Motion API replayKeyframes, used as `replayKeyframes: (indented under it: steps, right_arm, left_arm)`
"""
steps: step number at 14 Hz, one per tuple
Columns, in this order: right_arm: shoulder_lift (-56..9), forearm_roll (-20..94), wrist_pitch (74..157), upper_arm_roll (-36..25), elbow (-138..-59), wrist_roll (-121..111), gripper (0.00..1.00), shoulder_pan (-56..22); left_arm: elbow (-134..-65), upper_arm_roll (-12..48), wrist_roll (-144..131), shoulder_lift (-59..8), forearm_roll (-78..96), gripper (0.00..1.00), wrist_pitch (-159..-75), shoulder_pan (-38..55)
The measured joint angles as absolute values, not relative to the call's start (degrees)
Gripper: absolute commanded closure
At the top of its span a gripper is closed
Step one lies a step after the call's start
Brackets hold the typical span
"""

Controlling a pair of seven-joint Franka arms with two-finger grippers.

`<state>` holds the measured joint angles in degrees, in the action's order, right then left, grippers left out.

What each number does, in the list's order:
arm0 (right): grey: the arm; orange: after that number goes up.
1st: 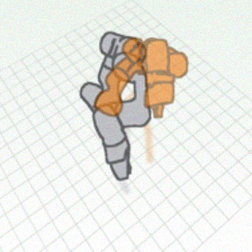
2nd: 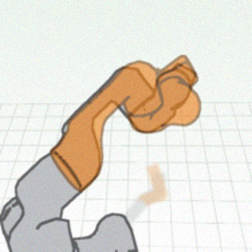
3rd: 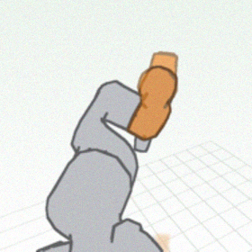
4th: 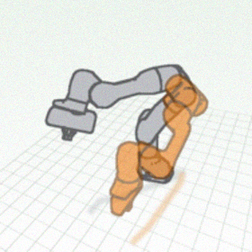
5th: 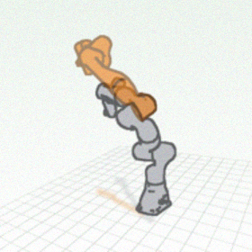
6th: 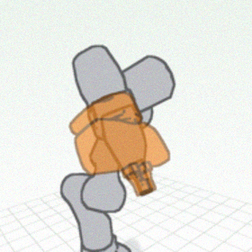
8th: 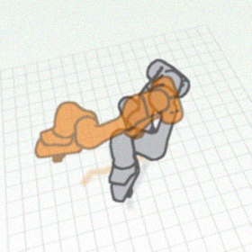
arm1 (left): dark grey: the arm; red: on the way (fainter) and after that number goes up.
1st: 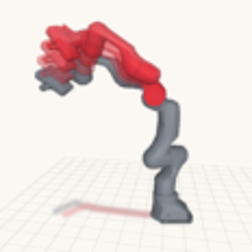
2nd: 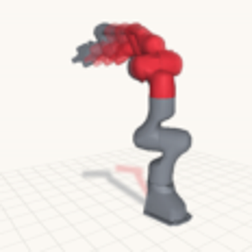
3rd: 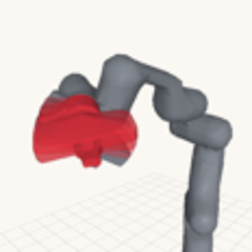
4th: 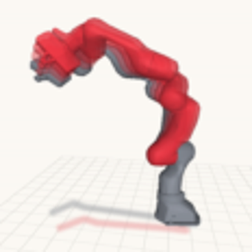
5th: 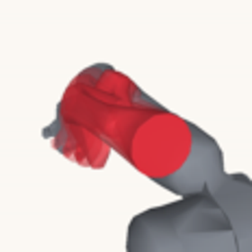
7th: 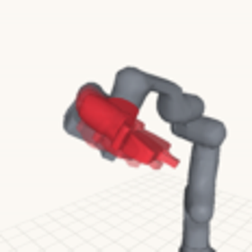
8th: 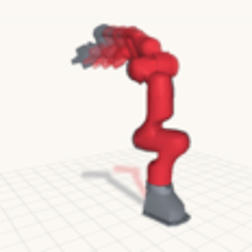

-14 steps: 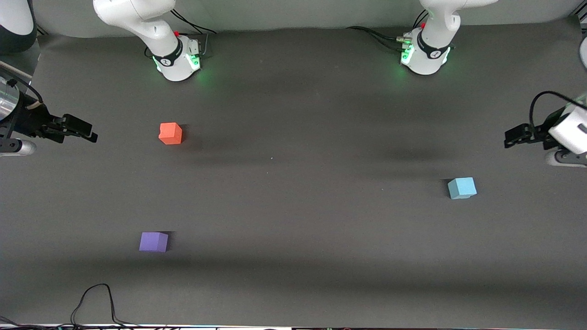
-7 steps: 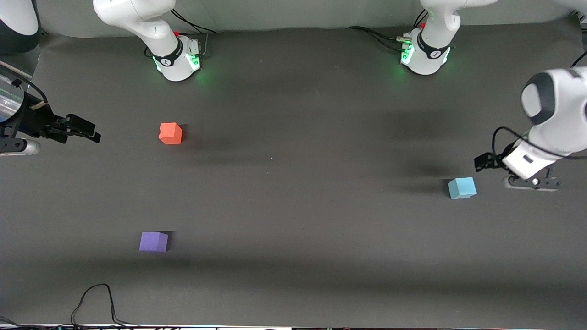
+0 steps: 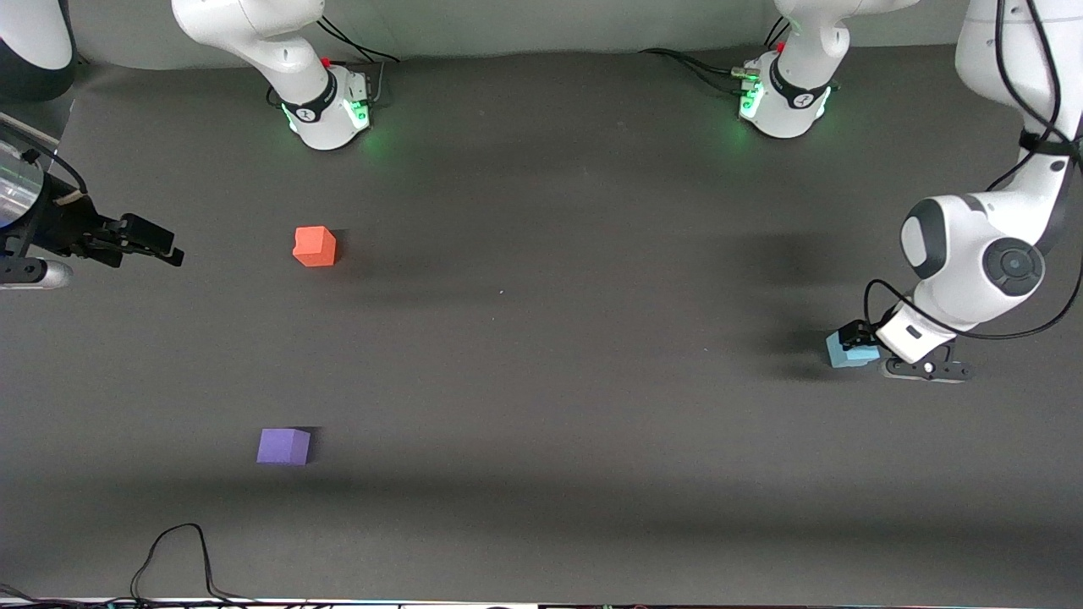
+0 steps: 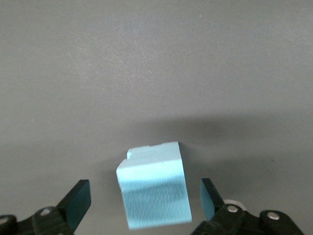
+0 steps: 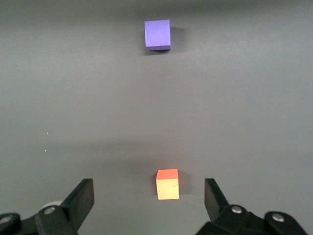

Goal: Place blue block between orange and purple blocks
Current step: 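Lower the left gripper over the light-blue cube, then close the left gripper on the light-blue cube and lift it, then carry the light-blue cube with the left gripper toward the table middle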

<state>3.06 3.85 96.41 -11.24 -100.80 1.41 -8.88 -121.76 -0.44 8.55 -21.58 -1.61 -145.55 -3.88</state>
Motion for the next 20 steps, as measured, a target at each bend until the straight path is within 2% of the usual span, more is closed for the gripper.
replayKeyframes:
  steps: [2, 4, 5, 12, 14, 17, 20]
  right_arm:
    - [3.06, 3.84, 96.57, -7.59, -100.8, 1.4, 0.0, -5.24]
    - [3.06, 3.81, 96.62, -6.56, -100.8, 1.4, 0.0, -3.92]
    - [3.06, 3.81, 96.63, -6.22, -100.8, 1.4, 0.0, -3.39]
    - [3.09, 3.79, 97.5, -5.77, -100.76, 1.4, 0.0, -3.17]
    - [3.16, 3.79, 97.5, -5.77, -100.68, 1.4, 0.0, -3.17]
    - [3.25, 3.79, 97.5, -5.74, -100.61, 1.4, 0.0, -3.17]
    - [3.37, 3.76, 97.5, -5.72, -100.58, 1.4, 0.0, -3.17]
  left_arm:
    - [-121.77, -0.44, 8.54, -23.74, -1.61, 0.01, -147.35, -3.88]
    - [-121.77, -0.43, 8.54, -25.07, -1.61, 0.39, -147.69, -3.88]
    - [-121.77, -0.42, 8.54, -25.26, -1.61, 0.49, -147.7, -3.88]
    - [-120.55, -0.4, 8.54, -25.1, -1.61, 0.51, -146.97, -3.88]
    - [-116.96, -0.2, 8.54, -23.65, -1.6, 0.51, -139.99, -3.85]
    - [-108.01, 0.68, 5.75, -20.06, -1.53, 0.51, -122.81, -1.83]
    - [-100.8, 1.22, -5.84, -18.77, -1.22, 0.51, -112.96, 7.22]
